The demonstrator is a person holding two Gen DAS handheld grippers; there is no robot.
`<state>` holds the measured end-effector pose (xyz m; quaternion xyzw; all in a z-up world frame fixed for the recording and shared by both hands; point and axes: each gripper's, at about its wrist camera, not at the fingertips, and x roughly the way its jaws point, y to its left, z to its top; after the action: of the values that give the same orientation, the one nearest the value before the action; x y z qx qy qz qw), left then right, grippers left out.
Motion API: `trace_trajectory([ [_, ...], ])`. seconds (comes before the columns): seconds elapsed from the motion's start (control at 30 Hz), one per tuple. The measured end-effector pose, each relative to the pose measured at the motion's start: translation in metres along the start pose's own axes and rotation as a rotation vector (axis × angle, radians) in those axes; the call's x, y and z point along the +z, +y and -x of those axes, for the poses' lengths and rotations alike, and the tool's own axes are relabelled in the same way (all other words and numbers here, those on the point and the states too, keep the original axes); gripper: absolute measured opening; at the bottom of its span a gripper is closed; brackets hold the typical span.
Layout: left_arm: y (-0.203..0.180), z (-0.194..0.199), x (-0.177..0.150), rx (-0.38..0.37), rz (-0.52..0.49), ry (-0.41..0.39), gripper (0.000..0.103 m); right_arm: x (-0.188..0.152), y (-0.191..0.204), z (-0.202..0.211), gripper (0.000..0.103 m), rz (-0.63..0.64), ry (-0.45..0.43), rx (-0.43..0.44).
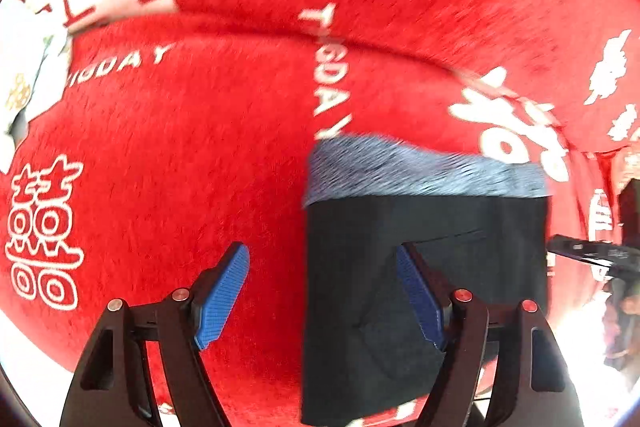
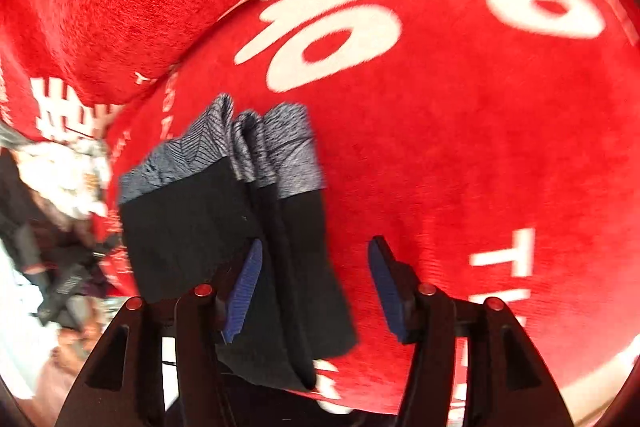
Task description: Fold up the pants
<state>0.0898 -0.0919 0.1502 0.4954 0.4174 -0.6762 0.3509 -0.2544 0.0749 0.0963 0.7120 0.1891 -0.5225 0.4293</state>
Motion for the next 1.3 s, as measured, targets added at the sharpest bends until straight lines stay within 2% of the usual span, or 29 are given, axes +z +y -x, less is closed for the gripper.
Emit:
trace_trajectory([
  [0.07, -0.017, 0.006, 0.004, -0.072, -0.054, -0.005, 0.077, -0.002, 0.011, 0.014, 0.018, 0.056, -0.039, -0.018],
  [0.2, -0.06, -0.009, 0.005, -0.124, -0.173, 0.01, 0.077, -0.006, 0.036, 0.022, 0.018, 0.159, -0.082, -0.015],
  [0.3, -0.069, -0.037, 0.002, -0.101, -0.174, 0.038, 0.077, -0.006, 0.051, 0.006, 0.018, 0.196, -0.058, -0.021],
  [0.43, -0.064, -0.056, 0.004, -0.073, -0.158, 0.027, 0.077, -0.001, 0.051, -0.024, 0.014, 0.216, -0.037, -0.079],
  [0.57, -0.067, -0.052, 0.006, -0.044, -0.168, 0.04, 0.077, 0.007, 0.05, -0.022, 0.011, 0.18, -0.054, -0.083],
  [0.63, -0.069, -0.046, 0.004, -0.018, -0.171, 0.047, 0.077, 0.007, 0.047, -0.016, 0.012, 0.158, -0.053, -0.113],
  [0.67, -0.071, -0.042, 0.002, 0.0, -0.169, 0.056, 0.077, 0.005, 0.045, -0.012, 0.015, 0.149, -0.05, -0.106],
  [0.8, -0.072, -0.023, -0.011, 0.043, -0.161, 0.068, 0.077, -0.008, 0.045, 0.004, 0.016, 0.127, -0.035, -0.132],
  [0.87, -0.073, -0.011, -0.017, 0.066, -0.164, 0.069, 0.077, -0.018, 0.048, 0.01, 0.02, 0.119, -0.017, -0.145],
  [0.97, -0.078, 0.006, -0.028, 0.11, -0.174, 0.076, 0.077, -0.036, 0.06, 0.018, 0.038, 0.133, 0.005, -0.168],
  [1.13, -0.084, 0.03, -0.038, 0.144, -0.175, 0.087, 0.078, -0.062, 0.089, 0.033, 0.055, 0.172, 0.01, -0.211],
  [1.17, -0.086, 0.035, -0.04, 0.147, -0.176, 0.089, 0.082, -0.066, 0.095, 0.038, 0.06, 0.179, 0.006, -0.214],
  [1.2, -0.087, 0.038, -0.04, 0.151, -0.176, 0.091, 0.094, -0.069, 0.1, 0.041, 0.065, 0.183, 0.003, -0.213],
  [1.23, -0.09, 0.044, -0.041, 0.159, -0.181, 0.09, 0.098, -0.072, 0.105, 0.046, 0.067, 0.188, -0.002, -0.213],
  [1.3, -0.095, 0.055, -0.042, 0.161, -0.203, 0.08, 0.099, -0.075, 0.114, 0.053, 0.071, 0.194, -0.012, -0.219],
])
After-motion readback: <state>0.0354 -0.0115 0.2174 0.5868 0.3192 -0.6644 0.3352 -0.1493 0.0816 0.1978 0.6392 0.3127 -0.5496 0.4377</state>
